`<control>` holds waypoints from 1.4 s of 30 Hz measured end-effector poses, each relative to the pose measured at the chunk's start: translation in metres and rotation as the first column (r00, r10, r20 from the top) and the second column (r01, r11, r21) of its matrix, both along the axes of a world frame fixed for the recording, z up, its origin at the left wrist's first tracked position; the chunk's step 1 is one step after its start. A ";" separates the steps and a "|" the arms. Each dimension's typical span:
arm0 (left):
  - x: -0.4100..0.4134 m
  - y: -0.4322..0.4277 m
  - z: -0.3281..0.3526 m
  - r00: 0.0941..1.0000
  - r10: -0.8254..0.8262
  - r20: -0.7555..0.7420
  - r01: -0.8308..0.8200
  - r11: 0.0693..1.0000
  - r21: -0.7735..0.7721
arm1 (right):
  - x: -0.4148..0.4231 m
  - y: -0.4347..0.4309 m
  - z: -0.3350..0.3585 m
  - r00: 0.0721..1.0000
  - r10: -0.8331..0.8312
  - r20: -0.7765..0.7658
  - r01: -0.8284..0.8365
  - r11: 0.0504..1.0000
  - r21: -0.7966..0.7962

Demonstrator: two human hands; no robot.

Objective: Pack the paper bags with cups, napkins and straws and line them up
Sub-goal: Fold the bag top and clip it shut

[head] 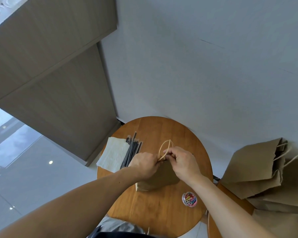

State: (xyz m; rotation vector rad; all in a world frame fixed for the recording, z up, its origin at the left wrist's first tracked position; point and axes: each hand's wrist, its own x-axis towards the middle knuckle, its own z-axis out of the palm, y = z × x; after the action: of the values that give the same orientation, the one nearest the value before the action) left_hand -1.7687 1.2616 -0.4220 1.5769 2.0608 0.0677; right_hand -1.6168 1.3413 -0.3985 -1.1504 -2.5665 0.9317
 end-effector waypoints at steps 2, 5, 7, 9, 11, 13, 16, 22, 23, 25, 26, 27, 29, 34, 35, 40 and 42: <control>0.001 0.000 0.000 1.000 -0.009 -0.010 0.009 1.000 0.000 | -0.002 0.003 0.003 1.000 -0.018 0.002 0.018 0.999 -0.028; 0.001 -0.001 -0.001 1.000 -0.028 -0.014 0.027 1.000 -0.010 | -0.005 0.005 0.006 0.999 0.000 0.050 0.003 0.999 -0.050; 0.002 -0.002 -0.002 0.999 -0.042 -0.018 0.042 0.999 -0.009 | -0.007 0.007 0.006 0.996 0.021 0.091 -0.015 0.998 -0.067; 0.003 -0.003 -0.002 0.999 -0.049 -0.020 0.049 0.999 -0.007 | -0.009 0.008 0.006 0.990 0.044 0.135 -0.033 0.996 -0.082; 0.002 -0.003 -0.003 0.998 -0.054 -0.026 0.054 0.999 -0.003 | -0.011 0.009 0.007 0.986 0.053 0.158 -0.039 0.995 -0.089; 0.001 -0.003 -0.003 0.999 -0.046 -0.026 0.046 0.999 0.002 | -0.011 0.008 0.006 0.985 0.056 0.160 -0.041 0.995 -0.095; 0.001 -0.004 -0.005 0.999 -0.046 -0.023 0.046 0.999 0.004 | -0.010 0.008 0.004 0.986 0.053 0.157 -0.035 0.993 -0.113; 0.000 -0.004 -0.006 1.000 -0.008 0.003 0.008 0.999 0.036 | -0.005 0.005 0.000 0.973 0.153 0.171 -0.168 0.983 0.075; -0.001 -0.005 -0.006 1.000 -0.001 0.011 0.000 0.999 0.040 | -0.003 0.003 -0.001 0.971 0.177 0.159 -0.196 0.974 0.110; 0.000 -0.005 -0.007 1.000 0.008 0.022 -0.009 0.999 0.043 | 0.003 0.001 -0.004 0.965 0.213 0.152 -0.235 0.960 0.150; 0.001 -0.005 -0.009 1.000 0.011 0.028 -0.012 0.999 0.045 | 0.006 0.001 -0.005 0.960 0.228 0.161 -0.255 0.952 0.167; 0.002 -0.005 -0.010 0.999 0.012 0.034 -0.014 0.999 0.048 | 0.007 0.001 -0.006 0.955 0.242 0.171 -0.272 0.944 0.185; 0.004 -0.006 -0.012 0.999 0.014 0.035 -0.016 0.998 0.058 | 0.009 0.002 -0.008 0.950 0.257 0.177 -0.291 0.935 0.203; 0.005 -0.009 -0.014 1.000 0.019 0.005 -0.020 0.994 0.104 | 0.009 0.003 -0.009 0.950 0.259 0.174 -0.292 0.935 0.202; 0.005 -0.010 -0.014 1.000 0.023 0.007 -0.024 0.994 0.108 | 0.009 0.002 -0.010 0.953 0.254 0.165 -0.285 0.937 0.202; 0.005 -0.013 -0.008 0.998 0.057 0.035 -0.060 0.995 0.073 | 0.008 -0.005 -0.011 0.963 0.242 0.118 -0.264 0.935 0.238; 0.002 -0.012 -0.003 0.998 0.050 0.038 -0.053 0.996 0.077 | 0.013 -0.007 -0.012 0.977 0.211 -0.010 -0.200 0.937 0.286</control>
State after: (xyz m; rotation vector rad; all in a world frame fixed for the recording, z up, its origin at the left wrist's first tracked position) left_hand -1.7666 1.2491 -0.4246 1.5568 2.0941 0.1955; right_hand -1.6034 1.3342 -0.4106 -0.7896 -2.7125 0.5869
